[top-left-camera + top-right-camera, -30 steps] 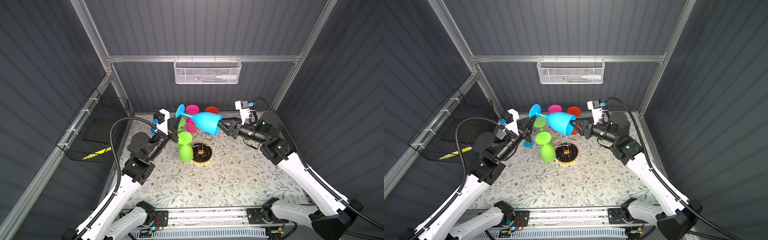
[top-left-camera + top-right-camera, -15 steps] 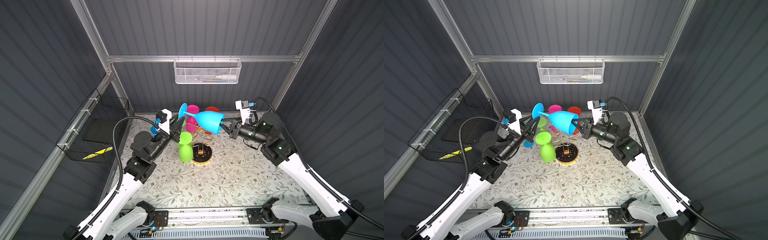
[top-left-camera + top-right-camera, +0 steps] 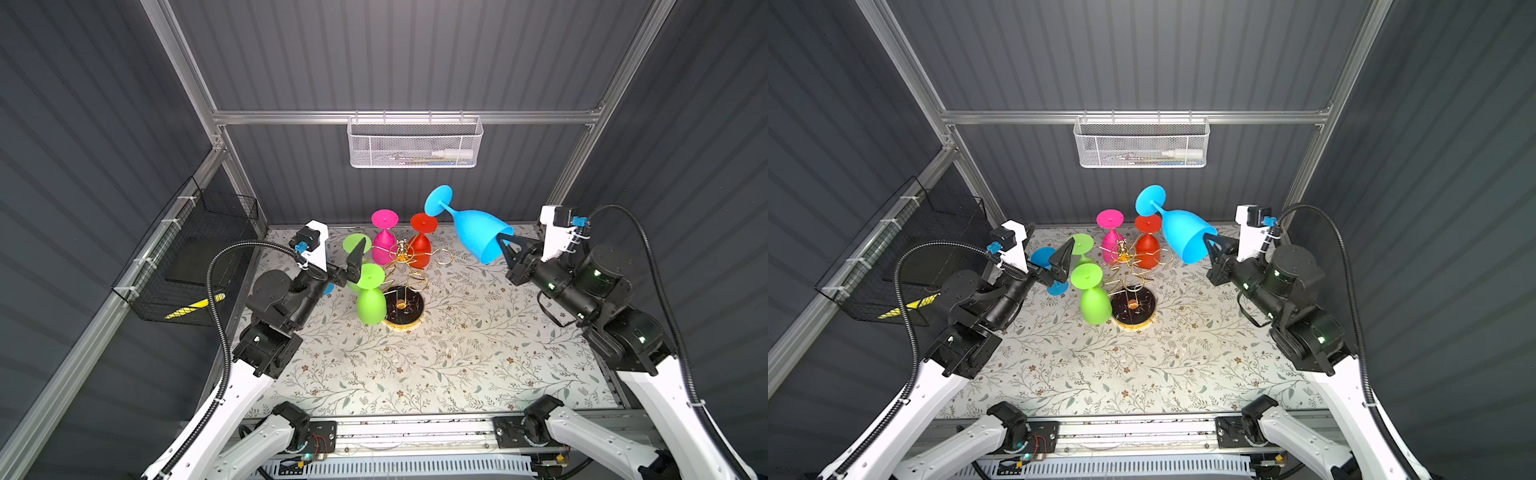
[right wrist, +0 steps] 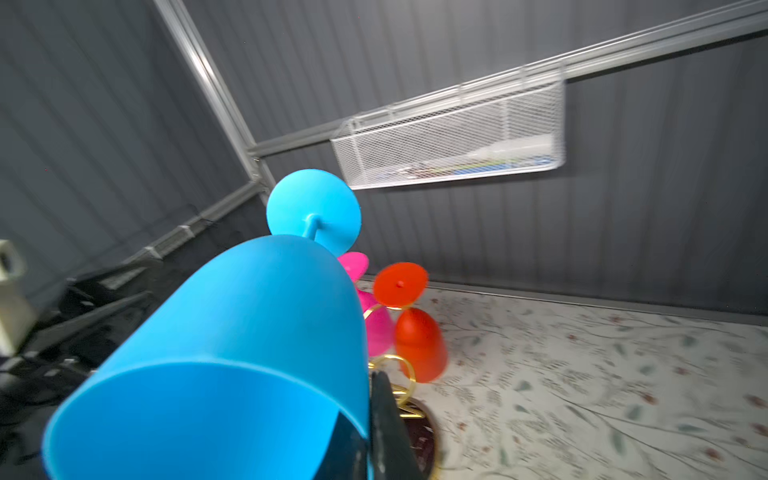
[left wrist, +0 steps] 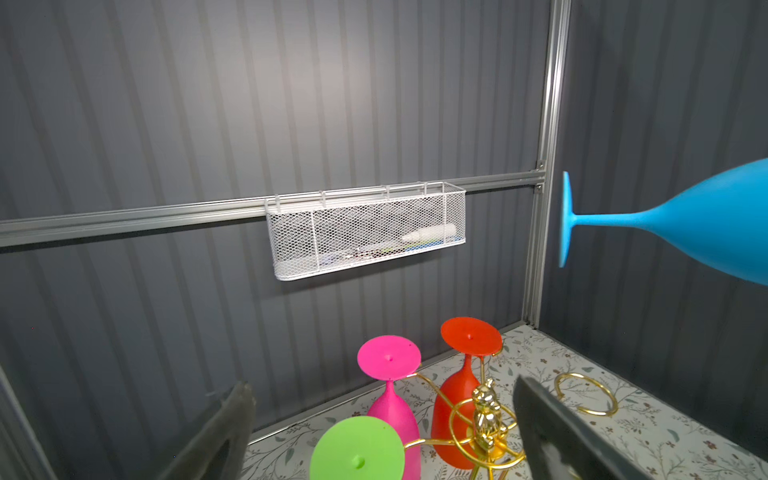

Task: Take the wine glass off the wine glass rack
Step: 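Carry the cyan glass with the right gripper toward the far table edge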

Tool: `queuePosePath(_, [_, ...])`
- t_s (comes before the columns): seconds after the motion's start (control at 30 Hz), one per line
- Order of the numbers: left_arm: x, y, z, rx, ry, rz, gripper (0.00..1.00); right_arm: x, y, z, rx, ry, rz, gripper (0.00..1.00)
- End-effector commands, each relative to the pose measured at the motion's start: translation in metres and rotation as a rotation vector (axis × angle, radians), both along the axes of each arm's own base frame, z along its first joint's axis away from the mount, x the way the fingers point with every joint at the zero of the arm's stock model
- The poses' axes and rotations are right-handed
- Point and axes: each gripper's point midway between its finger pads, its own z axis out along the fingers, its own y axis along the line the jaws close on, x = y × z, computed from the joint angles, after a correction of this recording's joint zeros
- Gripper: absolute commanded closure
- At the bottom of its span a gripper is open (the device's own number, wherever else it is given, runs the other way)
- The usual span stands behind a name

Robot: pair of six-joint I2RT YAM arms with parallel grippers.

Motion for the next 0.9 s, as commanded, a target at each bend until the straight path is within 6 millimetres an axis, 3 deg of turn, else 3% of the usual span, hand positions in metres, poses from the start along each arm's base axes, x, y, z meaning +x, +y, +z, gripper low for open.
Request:
queuePosePath(0.0, [0.002, 0.023, 0.009, 0.058, 0.003, 0.131, 0.0, -0.007, -0.057, -0.024, -0.209, 0.078, -0.247, 1.0])
queuePosePath(0.13, [0.01, 0.054, 0.01, 0.015, 0.01, 0.311, 0.0, -0.009, -0.073, -0.048, -0.316, 0.21, -0.302, 1.0])
queuePosePath(0.37, [0.01, 0.074, 0.004, -0.028, 0.027, 0.417, 0.0, 0.011, -0.066, -0.1, -0.399, 0.42, -0.281, 1.0])
queuePosePath(0.87, [-0.007, 0.082, -0.01, -0.012, 0.052, 0.404, 0.0, 0.134, -0.036, -0.175, -0.557, 0.718, -0.171, 1.0])
